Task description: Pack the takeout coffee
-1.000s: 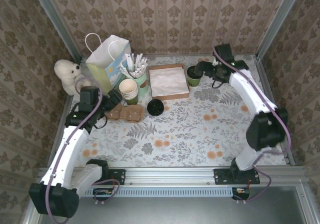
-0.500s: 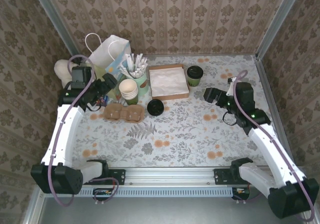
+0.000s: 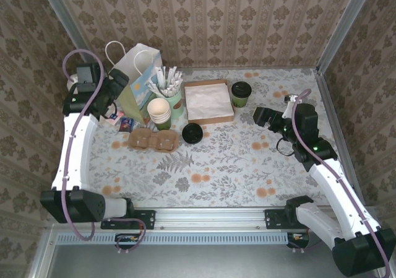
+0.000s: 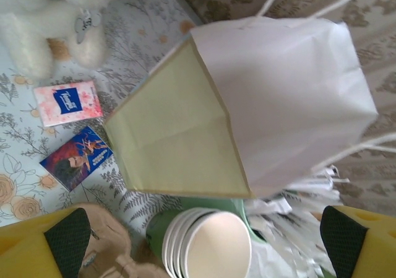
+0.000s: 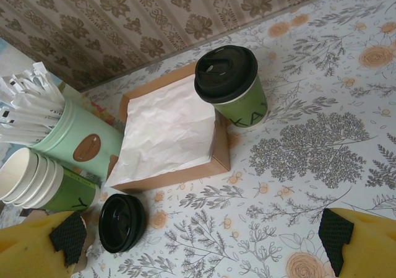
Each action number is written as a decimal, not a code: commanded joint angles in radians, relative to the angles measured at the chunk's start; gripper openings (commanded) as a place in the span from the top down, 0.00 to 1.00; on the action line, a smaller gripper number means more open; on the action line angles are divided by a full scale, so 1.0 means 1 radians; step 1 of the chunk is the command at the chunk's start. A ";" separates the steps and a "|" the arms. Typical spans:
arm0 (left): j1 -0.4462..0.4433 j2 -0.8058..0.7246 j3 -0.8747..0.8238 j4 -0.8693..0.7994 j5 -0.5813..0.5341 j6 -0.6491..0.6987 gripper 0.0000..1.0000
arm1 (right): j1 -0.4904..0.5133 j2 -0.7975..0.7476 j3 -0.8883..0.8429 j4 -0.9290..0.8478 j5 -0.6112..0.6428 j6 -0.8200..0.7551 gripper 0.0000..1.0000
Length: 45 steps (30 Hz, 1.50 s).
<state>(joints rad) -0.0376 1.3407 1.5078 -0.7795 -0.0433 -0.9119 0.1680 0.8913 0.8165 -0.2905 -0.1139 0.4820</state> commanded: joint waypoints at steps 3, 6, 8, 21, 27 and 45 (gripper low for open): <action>0.005 0.108 0.115 -0.072 -0.088 -0.082 0.02 | 0.020 0.009 -0.006 0.084 -0.124 -0.003 0.00; 0.005 0.177 0.181 -0.102 -0.092 -0.077 0.05 | 0.070 0.041 -0.019 0.148 -0.121 0.004 0.00; 0.005 0.217 0.217 -0.115 -0.073 -0.075 0.08 | 0.131 0.079 -0.014 0.173 -0.123 -0.022 0.00; 0.007 0.317 0.235 -0.121 -0.076 -0.102 0.52 | 0.692 0.581 0.225 0.232 0.421 0.190 0.00; 0.011 0.328 0.235 -0.104 -0.072 -0.076 0.72 | 0.820 0.845 0.443 0.149 0.498 0.313 0.02; 0.045 0.214 0.221 0.046 -0.027 -0.036 1.00 | 0.890 1.127 0.718 0.090 0.519 0.283 0.02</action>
<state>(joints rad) -0.0040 1.6321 1.7454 -0.7895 -0.0746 -0.9684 1.0386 1.9762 1.4826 -0.1577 0.3428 0.7174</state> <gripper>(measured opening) 0.047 0.986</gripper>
